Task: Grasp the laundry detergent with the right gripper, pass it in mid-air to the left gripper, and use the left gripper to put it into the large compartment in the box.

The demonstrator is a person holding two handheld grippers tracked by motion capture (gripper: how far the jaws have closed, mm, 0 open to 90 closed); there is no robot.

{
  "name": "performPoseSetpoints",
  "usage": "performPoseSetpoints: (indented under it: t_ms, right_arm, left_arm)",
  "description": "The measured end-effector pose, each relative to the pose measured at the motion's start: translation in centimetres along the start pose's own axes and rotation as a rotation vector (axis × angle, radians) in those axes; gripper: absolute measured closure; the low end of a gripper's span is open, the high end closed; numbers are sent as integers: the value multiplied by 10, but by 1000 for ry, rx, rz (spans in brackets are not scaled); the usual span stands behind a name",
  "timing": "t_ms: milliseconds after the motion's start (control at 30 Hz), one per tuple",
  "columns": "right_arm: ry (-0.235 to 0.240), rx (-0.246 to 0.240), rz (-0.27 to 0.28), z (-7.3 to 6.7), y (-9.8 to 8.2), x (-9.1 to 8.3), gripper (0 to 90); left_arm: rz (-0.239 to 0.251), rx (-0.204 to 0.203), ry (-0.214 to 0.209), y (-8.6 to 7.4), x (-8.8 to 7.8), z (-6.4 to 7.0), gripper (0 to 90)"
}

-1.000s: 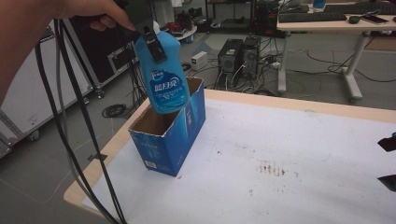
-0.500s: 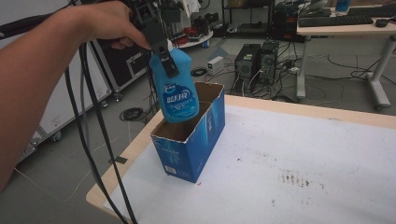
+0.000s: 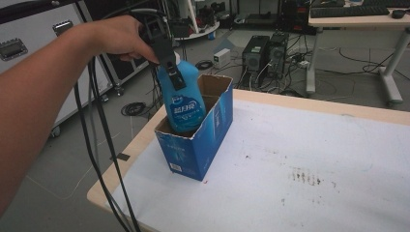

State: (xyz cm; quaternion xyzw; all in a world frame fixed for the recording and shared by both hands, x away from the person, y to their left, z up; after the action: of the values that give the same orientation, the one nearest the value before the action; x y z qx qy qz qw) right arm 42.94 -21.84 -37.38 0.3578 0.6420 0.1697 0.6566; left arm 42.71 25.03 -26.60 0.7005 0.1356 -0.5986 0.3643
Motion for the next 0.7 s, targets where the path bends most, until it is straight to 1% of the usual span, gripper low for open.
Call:
performPoseSetpoints:
  t_ms: [133,300,500,600,700]
  right_arm:
    - [-1,14,-7,0,-4,0,10]
    - [-1,14,-10,0,-6,1,11]
    - [-1,23,-15,0,-10,3,11]
    - [-3,22,-15,0,-11,3,11]
    - [-4,27,-18,0,-11,3,11]
  left_arm:
    - [-8,2,-9,-6,20,0,380]
    - [-21,17,-12,-13,41,-1,379]
    - [-29,29,-13,-19,62,-3,379]
    - [-37,41,-2,-23,72,-4,379]
    - [-42,43,4,-25,81,-4,379]
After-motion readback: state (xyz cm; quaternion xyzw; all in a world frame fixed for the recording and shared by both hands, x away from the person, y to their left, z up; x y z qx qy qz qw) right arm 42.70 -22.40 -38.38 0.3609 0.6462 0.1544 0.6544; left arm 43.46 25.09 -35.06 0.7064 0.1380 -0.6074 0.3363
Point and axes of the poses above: each handheld gripper's, and its own axes: x roughly forward along the jaws, y roughly out of its top, z roughly to its right, the point moved 10 cm from there along x, roughly forward along the jaws, and after that the axes turned 10 degrees about z, right-handed, at the moved point
